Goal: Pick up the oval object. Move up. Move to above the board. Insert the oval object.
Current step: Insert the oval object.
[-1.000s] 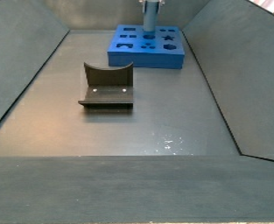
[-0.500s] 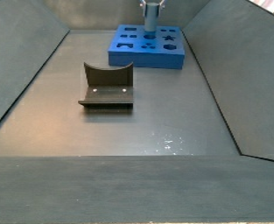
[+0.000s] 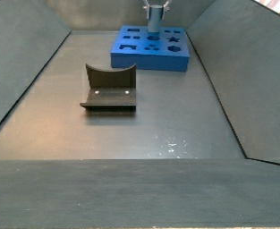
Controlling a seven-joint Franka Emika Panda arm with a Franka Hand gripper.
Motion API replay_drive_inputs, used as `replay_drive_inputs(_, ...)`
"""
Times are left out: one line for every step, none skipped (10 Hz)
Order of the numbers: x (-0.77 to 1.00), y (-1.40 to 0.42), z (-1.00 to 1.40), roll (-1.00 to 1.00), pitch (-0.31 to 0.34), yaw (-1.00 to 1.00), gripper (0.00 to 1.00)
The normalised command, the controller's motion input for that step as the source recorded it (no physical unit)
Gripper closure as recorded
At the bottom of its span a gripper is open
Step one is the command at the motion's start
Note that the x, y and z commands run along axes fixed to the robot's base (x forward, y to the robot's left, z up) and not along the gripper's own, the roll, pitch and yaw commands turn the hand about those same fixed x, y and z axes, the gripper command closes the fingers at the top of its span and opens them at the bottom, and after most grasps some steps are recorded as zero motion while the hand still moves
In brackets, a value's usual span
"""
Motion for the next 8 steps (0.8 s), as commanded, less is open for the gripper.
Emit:
replay_drive_inputs(0.12,-0.05,-0.64,0.19,-0.18,0.22,1.0)
replay_drive_inputs(0.03,-0.07,-0.29,0.07,-0.09,0.07,1.0)
replay_drive_inputs(0.0,0.0,-0.02,0.0,-0.01,0.0,1.0)
replay_drive_inputs(0.0,-0.02,-0.59,0.1,-0.177,0.0,1.0)
replay_drive_inputs(0.0,0.0,-0.74,0.15,-0.207,0.0,1.0)
replay_drive_inputs(0.0,0.0,-0.75,0.15,-0.209,0.0,1.0)
replay_drive_inputs(0.0,0.0,-0.75,0.14,-0.213,0.0,1.0)
replay_drive_inputs(0.0,-0.02,-0.78,0.12,-0.217,0.0,1.0)
